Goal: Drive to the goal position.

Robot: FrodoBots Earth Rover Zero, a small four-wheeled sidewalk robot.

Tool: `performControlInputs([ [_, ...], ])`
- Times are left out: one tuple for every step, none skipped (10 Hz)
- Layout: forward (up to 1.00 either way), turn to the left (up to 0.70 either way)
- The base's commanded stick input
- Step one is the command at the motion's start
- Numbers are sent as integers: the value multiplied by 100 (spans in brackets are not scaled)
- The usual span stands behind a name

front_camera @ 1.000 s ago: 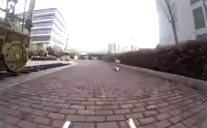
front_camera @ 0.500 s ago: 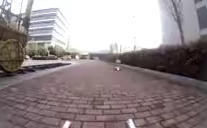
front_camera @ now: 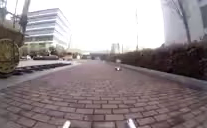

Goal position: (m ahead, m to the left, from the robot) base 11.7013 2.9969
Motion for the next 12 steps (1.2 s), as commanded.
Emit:
performControlInputs([
  [70, 8],
  [70, 8],
  [70, 7],
  [70, 7],
  [70, 5],
  [70, 1],
  [70, 0],
  [70, 0],
  [70, 0],
  [70, 0],
  [70, 0],
  [70, 0],
])
